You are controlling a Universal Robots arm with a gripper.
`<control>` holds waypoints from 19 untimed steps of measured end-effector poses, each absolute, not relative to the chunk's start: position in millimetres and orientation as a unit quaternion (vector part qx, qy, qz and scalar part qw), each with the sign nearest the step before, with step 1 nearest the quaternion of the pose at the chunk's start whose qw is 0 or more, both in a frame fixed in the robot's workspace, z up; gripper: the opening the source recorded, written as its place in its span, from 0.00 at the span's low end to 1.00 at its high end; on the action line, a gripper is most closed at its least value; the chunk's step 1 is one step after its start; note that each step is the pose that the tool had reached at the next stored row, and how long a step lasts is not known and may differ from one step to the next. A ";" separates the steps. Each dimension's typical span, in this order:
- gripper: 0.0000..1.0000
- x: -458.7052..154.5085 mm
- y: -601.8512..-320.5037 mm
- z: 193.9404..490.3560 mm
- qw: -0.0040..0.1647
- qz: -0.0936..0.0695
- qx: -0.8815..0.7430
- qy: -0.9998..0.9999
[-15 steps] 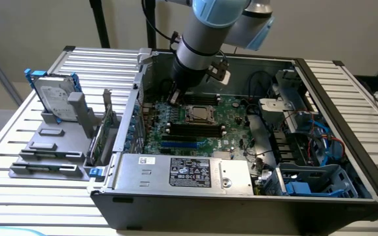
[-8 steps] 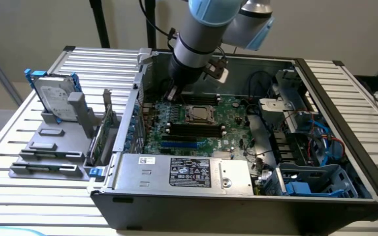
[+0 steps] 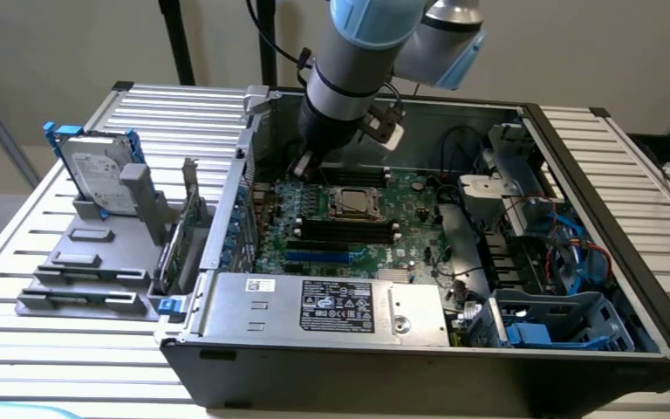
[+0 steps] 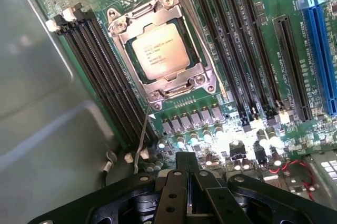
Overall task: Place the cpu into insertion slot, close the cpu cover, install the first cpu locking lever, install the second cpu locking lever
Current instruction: 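Install the first cpu locking lever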
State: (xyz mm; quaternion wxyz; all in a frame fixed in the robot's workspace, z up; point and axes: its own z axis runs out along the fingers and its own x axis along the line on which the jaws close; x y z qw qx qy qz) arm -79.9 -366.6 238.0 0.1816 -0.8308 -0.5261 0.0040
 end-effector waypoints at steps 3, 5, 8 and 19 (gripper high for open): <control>0.11 -80.0 -366.6 237.7 0.183 0.004 -0.839 -0.513; 0.11 -80.3 -366.6 237.6 0.184 0.003 -0.843 -0.506; 0.11 -81.0 -366.6 237.6 0.185 0.003 -0.848 -0.496; 0.11 -85.9 -366.6 237.6 0.200 0.002 -0.861 -0.469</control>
